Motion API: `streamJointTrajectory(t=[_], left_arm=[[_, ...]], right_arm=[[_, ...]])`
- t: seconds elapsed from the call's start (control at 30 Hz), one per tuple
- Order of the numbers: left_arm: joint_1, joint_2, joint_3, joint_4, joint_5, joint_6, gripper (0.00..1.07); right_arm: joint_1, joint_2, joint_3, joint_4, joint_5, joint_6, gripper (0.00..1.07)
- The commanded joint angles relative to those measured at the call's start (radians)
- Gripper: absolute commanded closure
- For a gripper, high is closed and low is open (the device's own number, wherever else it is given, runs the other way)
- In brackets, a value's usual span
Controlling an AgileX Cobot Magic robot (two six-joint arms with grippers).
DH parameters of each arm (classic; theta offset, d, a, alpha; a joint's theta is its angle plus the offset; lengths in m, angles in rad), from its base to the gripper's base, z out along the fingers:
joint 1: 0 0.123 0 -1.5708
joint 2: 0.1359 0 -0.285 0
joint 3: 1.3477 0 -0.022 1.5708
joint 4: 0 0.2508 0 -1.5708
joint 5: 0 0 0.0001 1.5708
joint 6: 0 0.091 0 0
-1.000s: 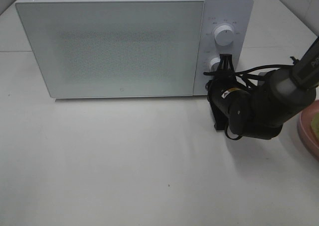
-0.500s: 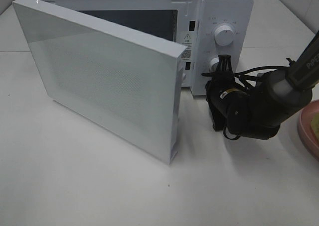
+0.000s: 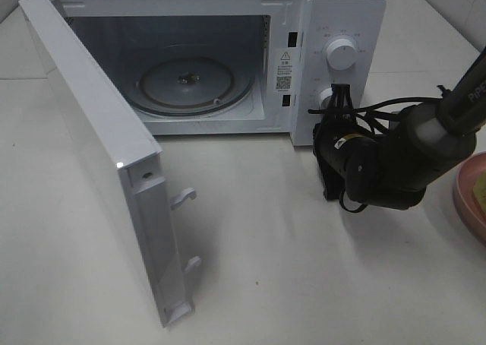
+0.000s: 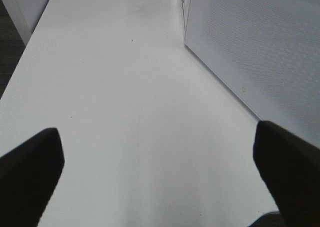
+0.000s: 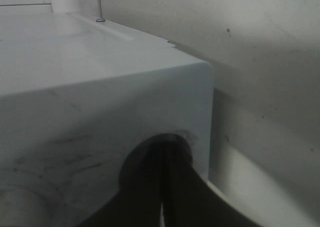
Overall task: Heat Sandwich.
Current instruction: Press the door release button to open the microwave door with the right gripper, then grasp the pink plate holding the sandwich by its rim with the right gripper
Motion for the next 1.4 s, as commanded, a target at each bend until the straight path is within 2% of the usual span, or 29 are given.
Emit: streamJointTrajectory(t=[0.03,0.47,0.7,0.97,1.23,1.4], left_arm=[[0.004,-0.023,0.001,0.003,-0.005,0.0,0.09],[0.004,-0.023,0.001,0.003,-0.005,0.0,0.09],[0.004,-0.016,0.001,0.003,-0.005,0.0,0.09],[0.004,-0.016,0.001,0.003,-0.005,0.0,0.09],[0.004,-0.016,0.001,0.003,-0.005,0.0,0.09],[0.004,-0.016,0.001,0.003,-0.005,0.0,0.09]], right_arm=[[-0.024,-0.022,-0.058,-0.068,-0.041,-0.019,1.07],[-0.024,-0.089,-0.053,-0.094,0.194,-0.101,1.07],[-0.024,-0.161,0.034,-0.09,0.229,-0.139,1.07],[-0.024,-0.228,0.088,-0.091,0.328,-0.23,1.07],[-0.024,-0.328,0.135,-0.093,0.503,-0.401,1.06],[-0.024,-0.395,0.135,-0.095,0.671,-0.627,1.04]])
